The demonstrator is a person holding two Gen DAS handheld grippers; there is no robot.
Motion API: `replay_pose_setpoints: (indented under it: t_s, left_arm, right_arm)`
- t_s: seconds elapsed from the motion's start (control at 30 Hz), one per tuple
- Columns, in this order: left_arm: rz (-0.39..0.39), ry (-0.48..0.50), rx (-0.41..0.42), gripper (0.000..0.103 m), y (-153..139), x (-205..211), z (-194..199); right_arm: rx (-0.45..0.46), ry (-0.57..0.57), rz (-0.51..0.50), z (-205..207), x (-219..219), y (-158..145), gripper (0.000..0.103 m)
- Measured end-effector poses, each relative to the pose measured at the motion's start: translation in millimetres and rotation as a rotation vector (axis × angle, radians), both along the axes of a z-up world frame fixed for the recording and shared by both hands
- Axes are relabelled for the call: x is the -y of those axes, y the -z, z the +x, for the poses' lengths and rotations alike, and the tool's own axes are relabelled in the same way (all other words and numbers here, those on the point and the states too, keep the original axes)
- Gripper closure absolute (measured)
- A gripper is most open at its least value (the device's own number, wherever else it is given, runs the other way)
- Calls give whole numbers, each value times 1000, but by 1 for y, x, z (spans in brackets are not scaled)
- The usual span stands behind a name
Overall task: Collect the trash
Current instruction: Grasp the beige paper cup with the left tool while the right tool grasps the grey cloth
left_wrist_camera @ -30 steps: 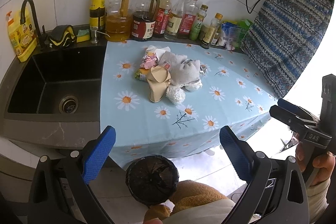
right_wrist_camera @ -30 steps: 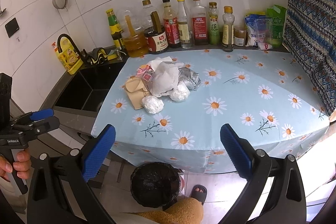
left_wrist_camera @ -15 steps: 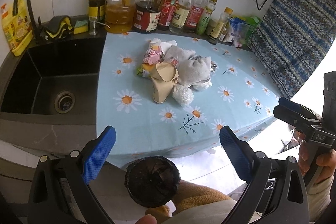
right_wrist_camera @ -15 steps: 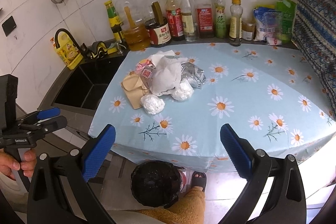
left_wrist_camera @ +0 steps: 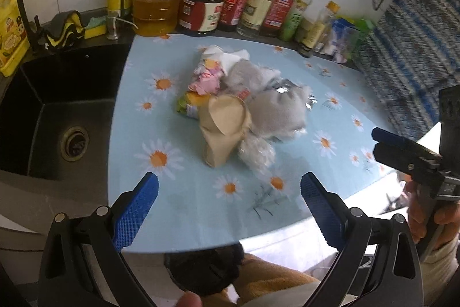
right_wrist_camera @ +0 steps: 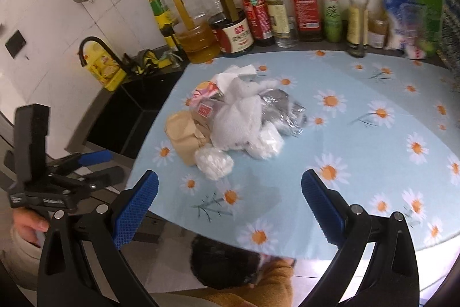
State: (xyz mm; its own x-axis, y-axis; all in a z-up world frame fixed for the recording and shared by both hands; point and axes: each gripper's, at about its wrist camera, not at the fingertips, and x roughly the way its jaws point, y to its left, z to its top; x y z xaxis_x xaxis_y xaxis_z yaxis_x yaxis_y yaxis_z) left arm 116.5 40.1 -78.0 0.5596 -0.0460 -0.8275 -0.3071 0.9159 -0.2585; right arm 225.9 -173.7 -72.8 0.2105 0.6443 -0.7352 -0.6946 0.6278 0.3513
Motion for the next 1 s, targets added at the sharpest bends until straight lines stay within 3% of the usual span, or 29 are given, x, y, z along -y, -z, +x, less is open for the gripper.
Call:
replay_pose_setpoints:
  t_s: [0.3, 0.47, 0.63, 0.7, 0.93, 1.0]
  left_arm:
    - [-26, -45, -19, 8, 18, -19, 46]
    - [-19, -34, -46, 9, 28, -21, 65]
    - [-4, -18, -74, 13, 38, -21, 78]
    - [-7, -18, -86, 14, 43, -21, 83]
    - [-42, -35, -109, 43, 57, -28, 92]
    - [-47, -41, -104, 44, 58, -30, 92]
  right_arm:
    - [-60, -52, 58, 48, -27, 18, 20]
    - [-80, -80, 24, 69, -44, 33, 32]
    - [-106, -104, 16, 82, -58, 45, 32]
    - [-123, -115, 11, 85, -63, 50, 40]
    - [-137, -141, -16, 92, -72, 60, 64]
    - [-128, -148, -10, 92, -72, 59, 70]
